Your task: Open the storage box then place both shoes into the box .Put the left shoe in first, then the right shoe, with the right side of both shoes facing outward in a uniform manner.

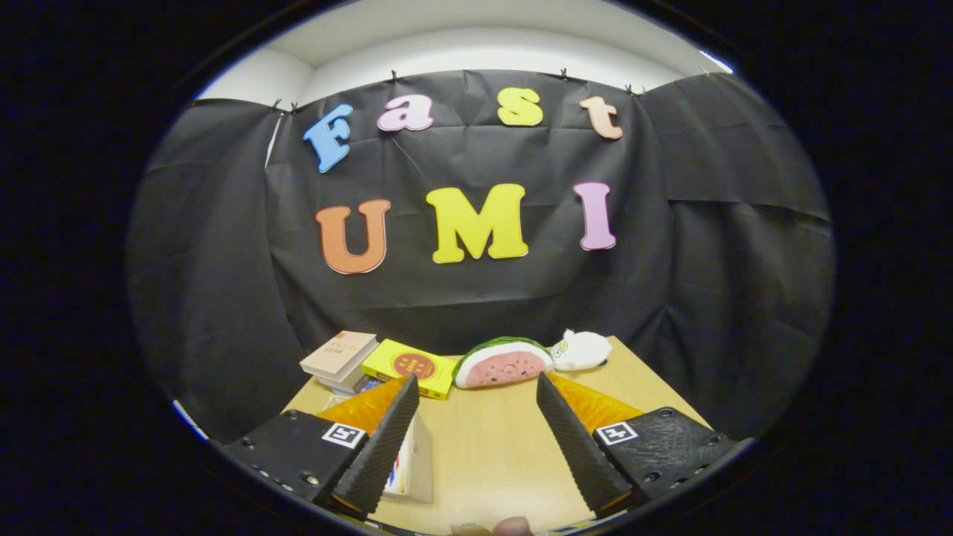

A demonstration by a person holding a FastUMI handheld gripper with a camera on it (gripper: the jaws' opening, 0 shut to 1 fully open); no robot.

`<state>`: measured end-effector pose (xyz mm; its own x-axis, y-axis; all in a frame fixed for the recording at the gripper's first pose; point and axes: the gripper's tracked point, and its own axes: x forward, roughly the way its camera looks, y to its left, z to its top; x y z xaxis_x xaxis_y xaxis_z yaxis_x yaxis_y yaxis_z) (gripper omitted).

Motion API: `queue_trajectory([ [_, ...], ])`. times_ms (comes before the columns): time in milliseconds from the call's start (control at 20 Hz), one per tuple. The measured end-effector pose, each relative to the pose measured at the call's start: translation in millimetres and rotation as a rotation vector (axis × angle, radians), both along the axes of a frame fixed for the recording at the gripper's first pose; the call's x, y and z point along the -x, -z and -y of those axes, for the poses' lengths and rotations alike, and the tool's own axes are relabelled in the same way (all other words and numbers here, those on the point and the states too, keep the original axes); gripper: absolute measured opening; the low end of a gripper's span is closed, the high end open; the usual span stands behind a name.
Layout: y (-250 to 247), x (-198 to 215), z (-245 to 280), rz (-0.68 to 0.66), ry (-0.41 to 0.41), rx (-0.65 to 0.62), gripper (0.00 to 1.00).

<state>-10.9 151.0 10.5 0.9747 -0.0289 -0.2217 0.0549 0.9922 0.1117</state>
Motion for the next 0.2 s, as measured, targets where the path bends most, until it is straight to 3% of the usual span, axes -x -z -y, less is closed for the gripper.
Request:
queue_trajectory([
  [200,-2.3,-0.4,-6.6,-0.012,0.003,-0.009,0.96],
])
